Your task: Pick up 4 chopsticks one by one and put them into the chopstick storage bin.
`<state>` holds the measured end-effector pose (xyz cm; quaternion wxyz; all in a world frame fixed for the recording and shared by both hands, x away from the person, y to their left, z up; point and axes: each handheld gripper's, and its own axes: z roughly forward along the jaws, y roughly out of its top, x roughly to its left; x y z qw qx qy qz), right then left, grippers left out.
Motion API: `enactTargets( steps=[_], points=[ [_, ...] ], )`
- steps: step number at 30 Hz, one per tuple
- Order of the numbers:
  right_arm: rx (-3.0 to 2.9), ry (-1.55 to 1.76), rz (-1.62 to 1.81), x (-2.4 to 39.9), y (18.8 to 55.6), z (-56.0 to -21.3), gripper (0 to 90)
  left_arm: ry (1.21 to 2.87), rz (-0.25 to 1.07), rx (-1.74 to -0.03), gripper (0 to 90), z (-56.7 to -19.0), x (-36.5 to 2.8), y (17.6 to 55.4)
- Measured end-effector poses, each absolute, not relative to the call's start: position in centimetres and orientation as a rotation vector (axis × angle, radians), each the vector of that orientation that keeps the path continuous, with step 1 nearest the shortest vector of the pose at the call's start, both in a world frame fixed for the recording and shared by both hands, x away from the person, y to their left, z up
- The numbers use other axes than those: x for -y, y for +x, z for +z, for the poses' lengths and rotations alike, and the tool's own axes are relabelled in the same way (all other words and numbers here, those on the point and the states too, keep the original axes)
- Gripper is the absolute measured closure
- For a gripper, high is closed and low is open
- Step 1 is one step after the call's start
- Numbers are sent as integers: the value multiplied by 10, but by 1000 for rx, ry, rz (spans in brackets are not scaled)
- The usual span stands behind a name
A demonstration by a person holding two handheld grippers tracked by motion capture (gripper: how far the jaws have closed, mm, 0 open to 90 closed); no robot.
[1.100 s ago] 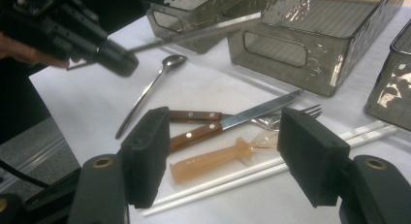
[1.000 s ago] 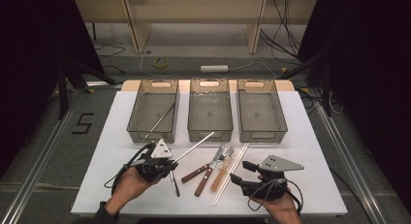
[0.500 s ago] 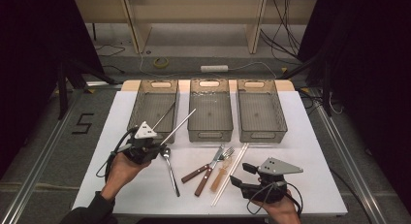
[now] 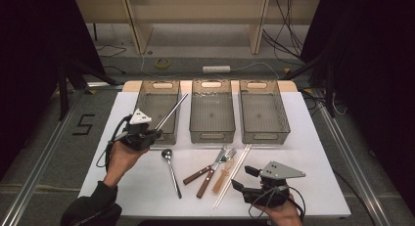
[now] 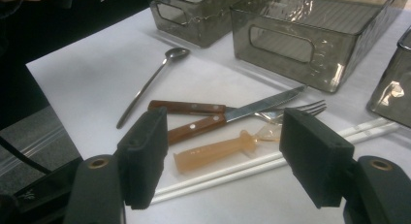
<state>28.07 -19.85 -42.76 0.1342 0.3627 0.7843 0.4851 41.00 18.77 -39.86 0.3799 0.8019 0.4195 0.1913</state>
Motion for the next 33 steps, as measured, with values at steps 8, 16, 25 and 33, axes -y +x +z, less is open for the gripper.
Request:
enactTargets(
  steps=[8,16,25,33],
  points=[
    [-2253,1064,1413,201,278,-427,325,1999,496,-1138,846,-395,-191,426],
    [-2262,1057,1405,199,278,-427,323,1965,496,-1205,846,-394,-199,446],
    [-2258,1066,1412,200,278,-427,300,1958,497,-1243,847,-392,-199,468],
    [-2244,1065,1420,200,277,-427,292,1960,487,-1266,846,-393,-197,484]
  ],
)
